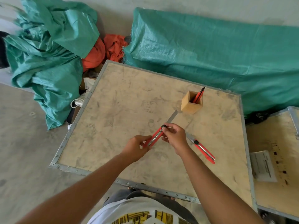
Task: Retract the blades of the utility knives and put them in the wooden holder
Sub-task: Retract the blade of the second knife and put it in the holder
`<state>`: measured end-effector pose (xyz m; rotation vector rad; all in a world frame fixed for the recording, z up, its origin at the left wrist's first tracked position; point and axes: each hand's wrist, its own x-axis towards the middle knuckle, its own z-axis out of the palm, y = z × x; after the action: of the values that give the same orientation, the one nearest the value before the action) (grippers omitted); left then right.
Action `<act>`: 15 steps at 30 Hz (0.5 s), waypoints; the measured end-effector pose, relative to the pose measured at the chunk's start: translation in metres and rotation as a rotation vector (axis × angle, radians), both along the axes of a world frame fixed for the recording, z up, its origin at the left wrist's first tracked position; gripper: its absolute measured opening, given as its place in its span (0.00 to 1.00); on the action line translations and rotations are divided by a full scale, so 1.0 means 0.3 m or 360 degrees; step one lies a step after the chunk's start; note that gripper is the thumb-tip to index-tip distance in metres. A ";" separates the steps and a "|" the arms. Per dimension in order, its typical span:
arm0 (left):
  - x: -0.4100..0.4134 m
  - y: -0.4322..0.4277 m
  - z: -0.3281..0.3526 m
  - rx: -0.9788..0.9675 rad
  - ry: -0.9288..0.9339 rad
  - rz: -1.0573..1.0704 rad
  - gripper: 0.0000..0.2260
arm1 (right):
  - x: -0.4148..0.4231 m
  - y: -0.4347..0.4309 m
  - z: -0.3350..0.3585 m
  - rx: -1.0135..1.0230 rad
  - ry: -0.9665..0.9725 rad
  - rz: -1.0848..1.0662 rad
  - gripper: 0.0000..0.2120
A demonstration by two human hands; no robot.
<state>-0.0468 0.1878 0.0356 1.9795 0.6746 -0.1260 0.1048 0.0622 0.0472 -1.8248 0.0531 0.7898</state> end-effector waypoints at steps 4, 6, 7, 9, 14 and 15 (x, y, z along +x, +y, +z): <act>0.030 0.008 0.101 -0.0297 -0.0083 0.0013 0.24 | 0.080 -0.015 0.121 0.0103 -0.0097 0.0062 0.12; 0.052 -0.006 0.152 -0.0464 -0.0165 0.0094 0.25 | 0.115 -0.026 0.179 0.0161 -0.0132 0.0104 0.12; 0.064 -0.016 0.179 -0.0571 -0.0202 0.0142 0.25 | 0.132 -0.031 0.206 0.0192 -0.0147 0.0124 0.12; 0.089 -0.041 0.234 -0.0736 -0.0281 0.0219 0.25 | 0.166 -0.048 0.256 0.0252 -0.0185 0.0173 0.11; 0.145 -0.116 0.324 -0.0848 -0.0465 0.0281 0.23 | 0.235 -0.117 0.356 0.0342 -0.0253 0.0298 0.13; 0.159 -0.135 0.338 -0.0863 -0.0480 0.0292 0.22 | 0.248 -0.135 0.371 0.0352 -0.0266 0.0322 0.13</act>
<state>0.0008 0.1474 0.1370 1.3733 0.5494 0.0939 0.1794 0.0216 0.1585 -1.6942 -0.3194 0.7482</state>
